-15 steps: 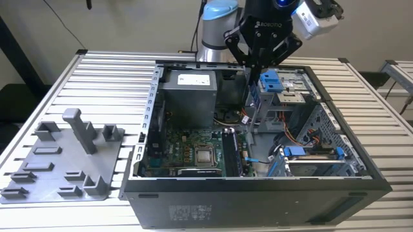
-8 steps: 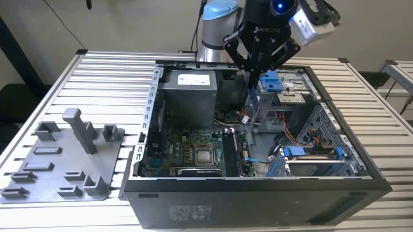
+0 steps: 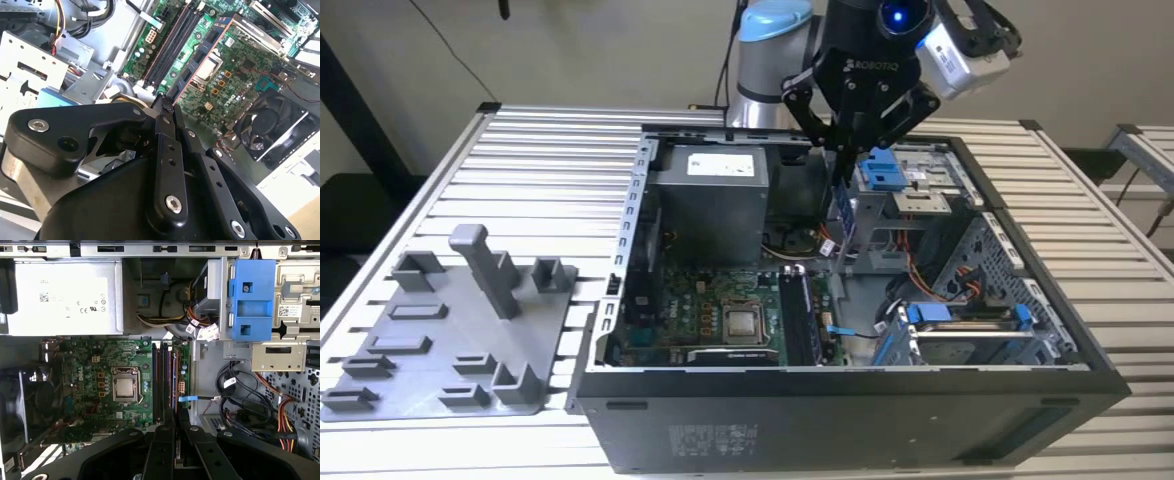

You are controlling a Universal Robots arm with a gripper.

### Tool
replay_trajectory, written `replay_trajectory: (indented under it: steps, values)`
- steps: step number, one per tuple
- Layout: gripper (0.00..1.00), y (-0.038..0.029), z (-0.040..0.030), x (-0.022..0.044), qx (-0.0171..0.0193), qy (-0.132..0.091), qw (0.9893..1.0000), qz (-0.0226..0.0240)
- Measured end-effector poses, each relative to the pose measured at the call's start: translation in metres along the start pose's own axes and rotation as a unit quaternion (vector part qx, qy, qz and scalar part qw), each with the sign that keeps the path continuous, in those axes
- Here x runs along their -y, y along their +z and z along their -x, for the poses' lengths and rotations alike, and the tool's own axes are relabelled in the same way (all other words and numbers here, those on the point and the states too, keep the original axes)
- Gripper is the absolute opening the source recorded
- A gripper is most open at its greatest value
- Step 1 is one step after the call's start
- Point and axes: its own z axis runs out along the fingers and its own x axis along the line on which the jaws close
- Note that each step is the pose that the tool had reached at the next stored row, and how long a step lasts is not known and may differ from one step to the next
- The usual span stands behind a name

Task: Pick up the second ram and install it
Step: 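Insert the second ram into the second slot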

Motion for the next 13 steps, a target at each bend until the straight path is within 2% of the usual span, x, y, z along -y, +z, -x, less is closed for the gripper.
replay_trajectory:
  steps: [5,13]
  values:
    - [0.14,0.0033,0.0,-0.0001,0.0,0.0,1.0,0.0]
    - [0.14,0.0144,-0.0001,-0.0005,0.0002,0.0,1.0,0.0]
